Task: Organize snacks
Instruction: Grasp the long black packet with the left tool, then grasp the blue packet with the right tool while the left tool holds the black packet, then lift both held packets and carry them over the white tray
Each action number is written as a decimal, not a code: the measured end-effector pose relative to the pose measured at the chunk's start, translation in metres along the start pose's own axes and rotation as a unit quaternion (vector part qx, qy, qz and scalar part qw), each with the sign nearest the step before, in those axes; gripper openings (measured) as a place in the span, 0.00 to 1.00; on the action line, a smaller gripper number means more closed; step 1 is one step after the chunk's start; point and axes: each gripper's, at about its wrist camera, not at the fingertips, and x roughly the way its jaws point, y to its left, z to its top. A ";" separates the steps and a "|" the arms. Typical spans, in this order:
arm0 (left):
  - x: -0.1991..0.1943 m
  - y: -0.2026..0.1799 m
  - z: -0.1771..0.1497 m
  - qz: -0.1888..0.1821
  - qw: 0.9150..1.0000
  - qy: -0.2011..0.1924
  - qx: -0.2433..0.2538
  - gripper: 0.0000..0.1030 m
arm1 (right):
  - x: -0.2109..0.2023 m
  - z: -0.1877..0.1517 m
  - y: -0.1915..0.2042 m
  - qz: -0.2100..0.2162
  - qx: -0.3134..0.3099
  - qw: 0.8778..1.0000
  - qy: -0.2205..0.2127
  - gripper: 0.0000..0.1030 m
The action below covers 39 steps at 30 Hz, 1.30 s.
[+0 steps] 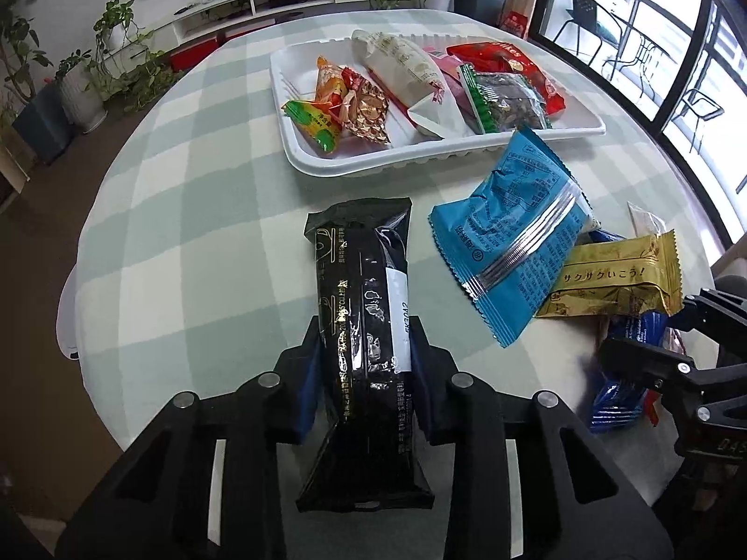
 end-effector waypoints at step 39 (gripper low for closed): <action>-0.053 -0.009 -0.041 -0.123 0.986 -0.071 -0.082 0.24 | -0.044 -0.016 -0.034 0.058 0.038 0.997 -0.043 0.31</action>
